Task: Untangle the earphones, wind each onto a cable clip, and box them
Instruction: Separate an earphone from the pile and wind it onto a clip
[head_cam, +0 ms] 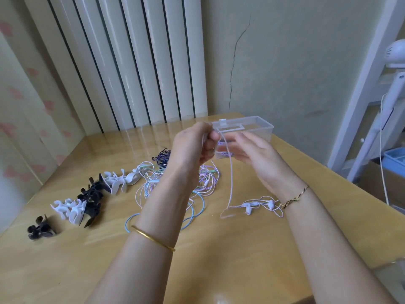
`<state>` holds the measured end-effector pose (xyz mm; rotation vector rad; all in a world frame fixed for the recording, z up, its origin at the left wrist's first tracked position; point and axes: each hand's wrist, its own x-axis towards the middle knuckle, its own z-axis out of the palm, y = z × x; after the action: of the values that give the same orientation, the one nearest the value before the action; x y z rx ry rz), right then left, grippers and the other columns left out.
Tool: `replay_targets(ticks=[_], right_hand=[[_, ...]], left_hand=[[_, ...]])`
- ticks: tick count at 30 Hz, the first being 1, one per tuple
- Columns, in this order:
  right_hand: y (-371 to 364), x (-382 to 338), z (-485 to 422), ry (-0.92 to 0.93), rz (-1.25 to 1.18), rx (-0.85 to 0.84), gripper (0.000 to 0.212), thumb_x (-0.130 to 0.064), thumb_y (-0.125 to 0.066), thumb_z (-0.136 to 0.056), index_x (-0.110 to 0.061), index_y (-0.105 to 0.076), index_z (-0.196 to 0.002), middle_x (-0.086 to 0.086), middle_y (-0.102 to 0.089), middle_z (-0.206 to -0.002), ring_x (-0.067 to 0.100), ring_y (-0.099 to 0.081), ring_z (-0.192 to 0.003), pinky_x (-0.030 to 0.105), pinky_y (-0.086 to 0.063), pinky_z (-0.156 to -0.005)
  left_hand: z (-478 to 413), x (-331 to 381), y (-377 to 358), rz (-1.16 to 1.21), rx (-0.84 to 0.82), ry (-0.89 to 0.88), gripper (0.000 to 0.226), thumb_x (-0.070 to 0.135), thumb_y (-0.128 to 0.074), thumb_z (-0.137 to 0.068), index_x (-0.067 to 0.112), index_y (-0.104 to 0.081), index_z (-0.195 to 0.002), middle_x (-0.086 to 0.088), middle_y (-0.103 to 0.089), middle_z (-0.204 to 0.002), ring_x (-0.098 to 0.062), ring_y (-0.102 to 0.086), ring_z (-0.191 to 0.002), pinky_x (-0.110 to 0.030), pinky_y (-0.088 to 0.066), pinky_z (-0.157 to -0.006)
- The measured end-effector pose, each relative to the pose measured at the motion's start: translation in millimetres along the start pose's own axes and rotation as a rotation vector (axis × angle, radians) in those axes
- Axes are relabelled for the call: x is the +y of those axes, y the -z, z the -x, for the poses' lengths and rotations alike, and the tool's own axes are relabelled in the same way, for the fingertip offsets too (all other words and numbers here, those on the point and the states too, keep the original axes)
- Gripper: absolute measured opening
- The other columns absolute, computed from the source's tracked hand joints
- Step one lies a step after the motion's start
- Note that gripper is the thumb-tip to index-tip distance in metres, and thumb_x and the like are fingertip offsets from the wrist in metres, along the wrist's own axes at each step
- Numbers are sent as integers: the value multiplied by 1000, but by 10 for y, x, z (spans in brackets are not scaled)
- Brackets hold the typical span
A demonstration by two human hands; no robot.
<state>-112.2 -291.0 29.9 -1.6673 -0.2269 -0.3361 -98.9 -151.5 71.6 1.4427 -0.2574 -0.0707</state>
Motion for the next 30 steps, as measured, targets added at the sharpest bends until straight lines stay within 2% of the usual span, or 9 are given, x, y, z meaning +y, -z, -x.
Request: replay_targets(ticks=[4, 9, 13, 17, 20, 22, 24, 26, 30], right_hand=[[-101, -40, 65, 37, -30, -70, 21, -13, -41, -101, -10, -57, -88, 3, -42, -57, 12, -49, -47, 30, -49, -63], [-109, -20, 159, -97, 82, -162, 25, -15, -40, -102, -11, -57, -84, 0, -27, -57, 6, -22, -39, 23, -28, -40], [-41, -123, 249, -190, 118, -342, 22, -19, -44, -100, -13, -55, -83, -6, -27, -54, 5, -19, -39, 19, -23, -38], [107, -235, 149, -27, 216, -127, 22, -16, -47, -98, -7, -62, -86, -15, -34, -46, 3, -28, -40, 17, -23, -41], [143, -180, 50, 118, 376, 37, 18, -8, -49, -97, -6, -63, -85, -26, -49, -47, -6, -47, -48, 8, -34, -45], [120, -108, 37, 112, 352, 84, 19, -9, -50, -96, -8, -64, -83, -24, -50, -48, -6, -46, -48, 7, -33, -47], [89, -34, 57, 27, 279, 20, 24, -16, -49, -97, -11, -65, -80, -14, -43, -49, 1, -37, -41, 10, -27, -43], [73, 1, 93, -73, 251, -141, 26, -20, -47, -99, -10, -66, -83, -5, -38, -57, 3, -29, -40, 19, -28, -40], [89, -12, 141, -166, 148, -316, 24, -12, -48, -98, 8, -59, -104, 1, -48, -61, 9, -34, -38, 24, -37, -36]], left_hand=[[-2, -12, 12, 116, -25, 75, 30, 23, -45, -96, 17, -58, -69, 7, -44, -53, -9, -38, -47, -21, -38, -59], [-41, -59, 24, 212, 6, 65, 22, 16, -44, -97, 17, -64, -104, 7, -71, -90, -2, -67, -81, -26, -41, -77], [-49, -186, 33, -359, 127, -297, 21, 19, -43, -100, 18, -61, -90, 3, -65, -89, -10, -59, -86, -26, -44, -79], [-15, -296, 68, -962, -120, -401, 46, 48, -32, -98, 15, -57, -80, -5, -60, -87, -23, -53, -88, -36, -41, -79], [6, -260, 46, -805, -193, -297, 37, 34, -45, -99, 7, -63, -82, -4, -51, -66, -19, -46, -61, -33, -35, -61], [12, -195, 27, -395, -206, -134, 29, 25, -47, -97, 15, -61, -73, 4, -42, -59, -14, -36, -54, -28, -32, -60], [7, -115, 15, 142, -228, 59, 30, 21, -40, -99, 17, -59, -76, 6, -43, -60, -10, -38, -51, -25, -35, -63], [-12, -90, 19, 405, -180, 118, 29, 20, -36, -101, 16, -63, -92, 6, -61, -71, -5, -58, -62, -25, -42, -72], [-39, -178, 74, -52, 24, -151, 20, 15, -43, -99, 24, -61, -99, 5, -70, -104, -3, -64, -94, -26, -41, -83]])
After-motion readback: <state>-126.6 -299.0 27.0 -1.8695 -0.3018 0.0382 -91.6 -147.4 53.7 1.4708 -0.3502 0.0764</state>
